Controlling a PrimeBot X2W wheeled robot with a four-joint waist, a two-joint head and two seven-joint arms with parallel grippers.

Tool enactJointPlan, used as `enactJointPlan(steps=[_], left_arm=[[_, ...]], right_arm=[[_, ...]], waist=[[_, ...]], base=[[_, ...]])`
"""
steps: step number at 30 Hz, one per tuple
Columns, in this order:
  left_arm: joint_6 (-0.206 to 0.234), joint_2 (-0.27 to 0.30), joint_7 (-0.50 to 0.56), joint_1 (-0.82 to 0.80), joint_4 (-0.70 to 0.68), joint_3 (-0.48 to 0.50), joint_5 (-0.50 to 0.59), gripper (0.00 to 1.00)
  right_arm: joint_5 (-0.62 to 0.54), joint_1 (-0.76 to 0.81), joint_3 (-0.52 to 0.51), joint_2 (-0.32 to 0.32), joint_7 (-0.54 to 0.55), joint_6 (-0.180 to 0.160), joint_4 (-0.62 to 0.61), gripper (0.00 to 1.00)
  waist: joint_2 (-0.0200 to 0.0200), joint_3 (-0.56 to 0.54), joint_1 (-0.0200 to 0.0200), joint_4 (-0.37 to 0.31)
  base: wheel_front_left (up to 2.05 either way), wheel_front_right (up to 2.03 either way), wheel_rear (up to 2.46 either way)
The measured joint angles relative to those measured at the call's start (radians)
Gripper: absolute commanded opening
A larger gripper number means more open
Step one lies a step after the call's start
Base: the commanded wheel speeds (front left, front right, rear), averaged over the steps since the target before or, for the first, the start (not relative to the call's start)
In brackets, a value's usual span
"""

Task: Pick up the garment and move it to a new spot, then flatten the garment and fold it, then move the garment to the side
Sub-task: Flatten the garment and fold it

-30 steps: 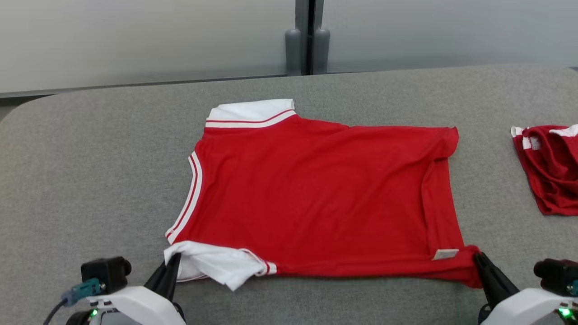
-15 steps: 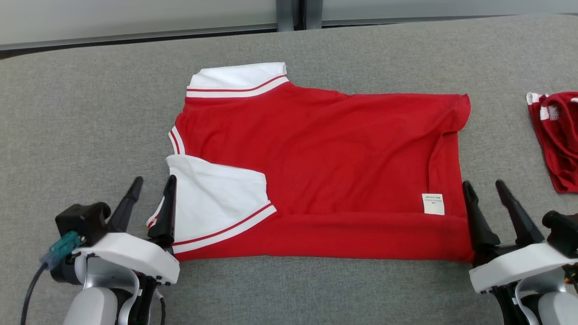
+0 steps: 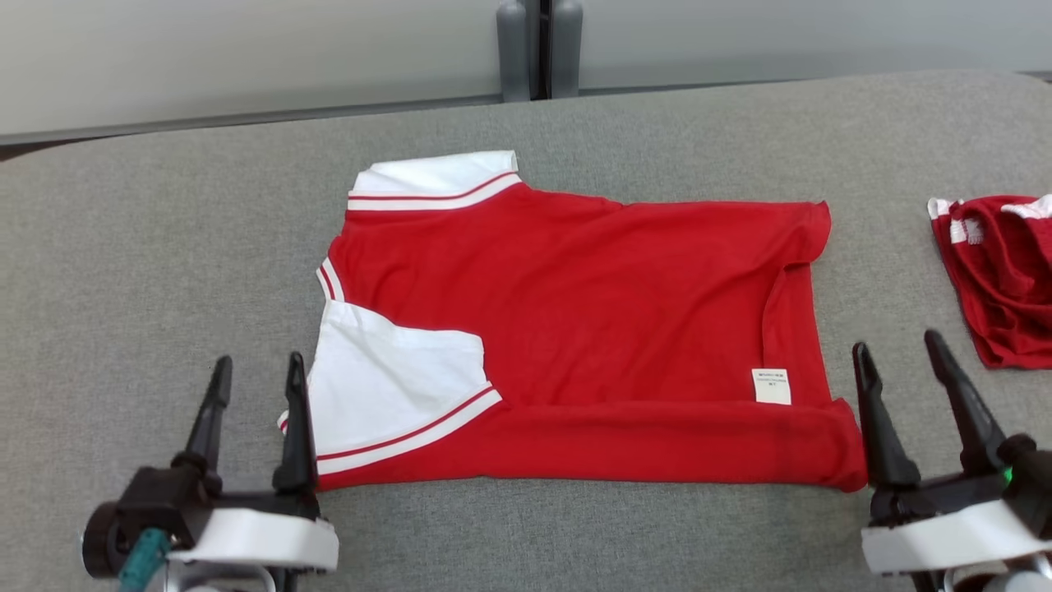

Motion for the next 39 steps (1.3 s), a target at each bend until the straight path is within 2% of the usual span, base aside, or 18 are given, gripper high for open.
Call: enactJointPlan(steps=[7, 21, 26, 34, 39], left_arm=[[0.012, 0.0, 0.005, 0.112, 0.024, -0.049, 0.03, 1.0], [0.012, 0.014, 0.032, 0.083, 0.063, -0.056, 0.018, 1.0], [-0.003, 0.011, 0.076, 0.057, 0.151, -0.056, -0.026, 1.0], [-0.039, 0.011, 0.098, -0.005, 0.337, -0.028, -0.095, 1.0], [-0.085, 0.006, 0.11, -0.057, 0.39, -0.024, -0.147, 1.0]], right_arm=[[-0.021, 0.107, 0.022, 0.016, 0.053, 0.0, -0.035, 1.0], [0.005, 0.1, 0.037, 0.01, 0.061, 0.0, -0.01, 1.0], [0.037, 0.101, 0.025, 0.014, 0.064, 0.0, 0.085, 1.0], [0.109, 0.042, 0.057, 0.027, 0.046, 0.0, 0.324, 1.0], [0.165, -0.021, 0.095, 0.029, 0.034, 0.0, 0.416, 1.0]], waist=[[0.0, -0.063, 0.0001, 0.014], [0.0, -0.066, 0.0, 0.015], [0.0, -0.047, 0.0, 0.015], [0.0, 0.002, 0.0, 0.01], [0.0, 0.026, 0.0, 0.009]], base=[[0.0, 0.0, 0.0], [0.0, 0.0, 0.0], [0.0, 0.0, 0.0], [0.0, 0.0, 0.0], [0.0, 0.0, 0.0]])
